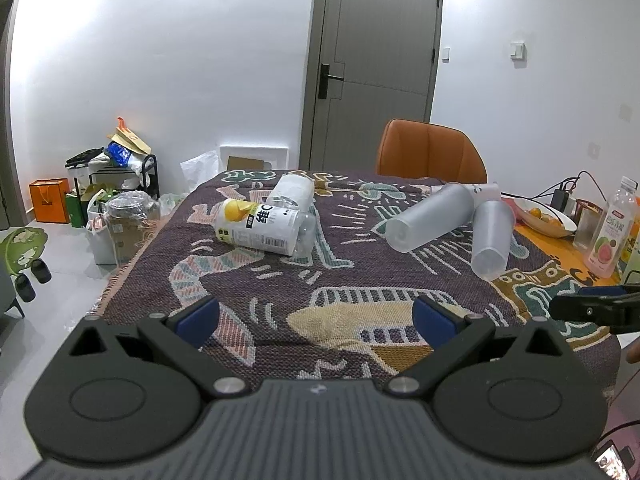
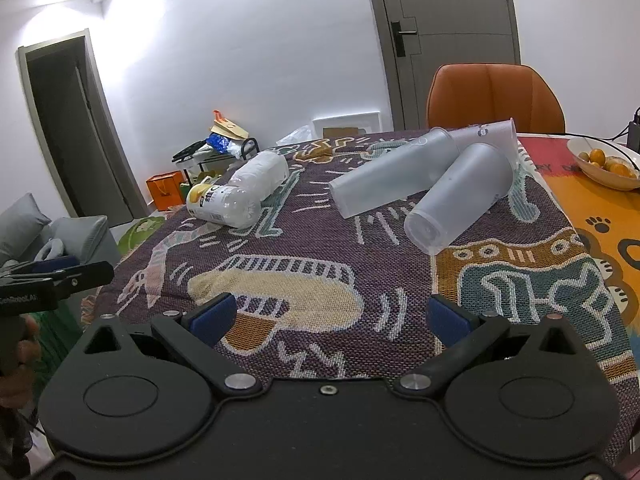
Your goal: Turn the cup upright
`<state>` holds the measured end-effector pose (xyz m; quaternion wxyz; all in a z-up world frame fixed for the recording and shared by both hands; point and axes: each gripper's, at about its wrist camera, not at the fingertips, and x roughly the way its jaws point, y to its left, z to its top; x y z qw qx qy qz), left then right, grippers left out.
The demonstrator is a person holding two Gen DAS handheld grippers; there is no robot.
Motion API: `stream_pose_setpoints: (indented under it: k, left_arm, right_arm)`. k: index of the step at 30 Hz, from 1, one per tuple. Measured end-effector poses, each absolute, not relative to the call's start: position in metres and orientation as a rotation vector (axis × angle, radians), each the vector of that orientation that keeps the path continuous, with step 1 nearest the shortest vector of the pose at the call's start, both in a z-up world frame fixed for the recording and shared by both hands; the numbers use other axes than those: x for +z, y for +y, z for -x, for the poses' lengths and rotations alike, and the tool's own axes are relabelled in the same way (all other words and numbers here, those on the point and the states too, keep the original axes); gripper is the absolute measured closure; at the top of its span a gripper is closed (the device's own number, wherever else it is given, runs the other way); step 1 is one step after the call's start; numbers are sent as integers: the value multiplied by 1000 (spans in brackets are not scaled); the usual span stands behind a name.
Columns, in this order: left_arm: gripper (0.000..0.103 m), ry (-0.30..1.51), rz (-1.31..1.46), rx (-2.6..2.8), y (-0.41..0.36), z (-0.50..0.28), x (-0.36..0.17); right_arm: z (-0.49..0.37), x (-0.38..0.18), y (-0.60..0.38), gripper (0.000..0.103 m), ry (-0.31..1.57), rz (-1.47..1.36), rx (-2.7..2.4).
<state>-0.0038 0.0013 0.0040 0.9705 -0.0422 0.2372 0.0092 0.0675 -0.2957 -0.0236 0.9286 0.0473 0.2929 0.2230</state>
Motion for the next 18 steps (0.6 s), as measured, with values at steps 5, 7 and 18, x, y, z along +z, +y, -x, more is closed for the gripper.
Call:
stream_pose_setpoints:
  k: [5,7,18]
  left_arm:
    - [1,479,86,18,2,4,4]
    - [1,479,85,19,2,4,4]
    - [1,475,80,25,3,4,4]
  right_arm:
    - [-68,-24,-296,0,601,-98,456]
    - [-68,-24,-296,0,600,-98,456]
    - [-69,-26,-299,0,602,-102,451]
